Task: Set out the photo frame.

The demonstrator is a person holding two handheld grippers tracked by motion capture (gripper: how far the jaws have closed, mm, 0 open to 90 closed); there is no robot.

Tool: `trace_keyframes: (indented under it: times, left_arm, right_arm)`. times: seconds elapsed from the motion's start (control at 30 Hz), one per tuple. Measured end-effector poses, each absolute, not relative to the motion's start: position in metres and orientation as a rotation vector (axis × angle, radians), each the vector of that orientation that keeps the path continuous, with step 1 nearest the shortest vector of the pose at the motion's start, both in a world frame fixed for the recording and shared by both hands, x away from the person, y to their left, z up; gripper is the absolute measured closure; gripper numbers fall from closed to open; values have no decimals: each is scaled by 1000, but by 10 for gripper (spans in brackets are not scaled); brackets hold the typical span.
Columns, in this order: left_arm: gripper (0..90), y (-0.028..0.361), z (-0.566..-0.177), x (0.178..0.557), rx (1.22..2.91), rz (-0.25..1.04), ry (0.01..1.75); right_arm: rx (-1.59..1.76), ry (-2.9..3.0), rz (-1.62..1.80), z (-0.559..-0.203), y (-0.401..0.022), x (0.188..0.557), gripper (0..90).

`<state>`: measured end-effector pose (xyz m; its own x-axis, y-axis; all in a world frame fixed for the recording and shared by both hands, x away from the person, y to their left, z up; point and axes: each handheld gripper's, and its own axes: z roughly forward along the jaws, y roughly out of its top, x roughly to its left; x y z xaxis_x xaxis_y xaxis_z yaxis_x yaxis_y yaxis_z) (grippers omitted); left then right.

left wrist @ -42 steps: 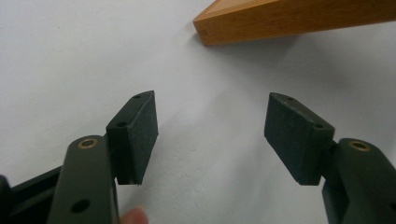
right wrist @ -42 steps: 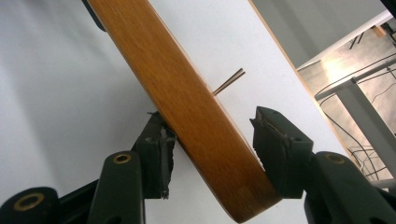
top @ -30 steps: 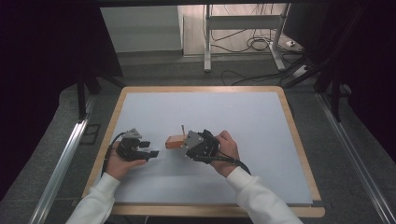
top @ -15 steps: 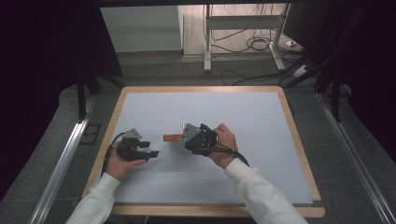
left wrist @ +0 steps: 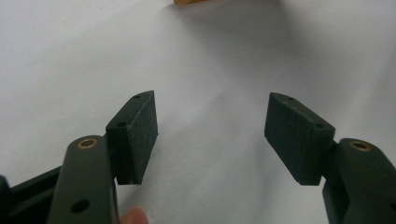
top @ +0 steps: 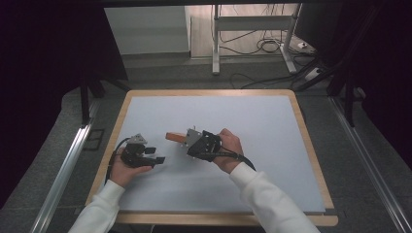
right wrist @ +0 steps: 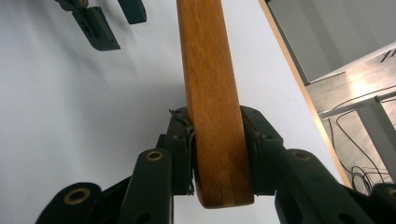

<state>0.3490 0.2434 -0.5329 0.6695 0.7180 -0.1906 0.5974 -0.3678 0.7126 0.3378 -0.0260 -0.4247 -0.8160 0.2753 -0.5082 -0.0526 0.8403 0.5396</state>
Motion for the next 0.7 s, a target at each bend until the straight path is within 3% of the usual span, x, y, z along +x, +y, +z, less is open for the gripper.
trace_keyframes:
  times: [0.7]
  left_arm:
    - [343,241,-534,350,2085,179,1010]
  right_arm:
    - [134,2527,830,-390,-56,313,690]
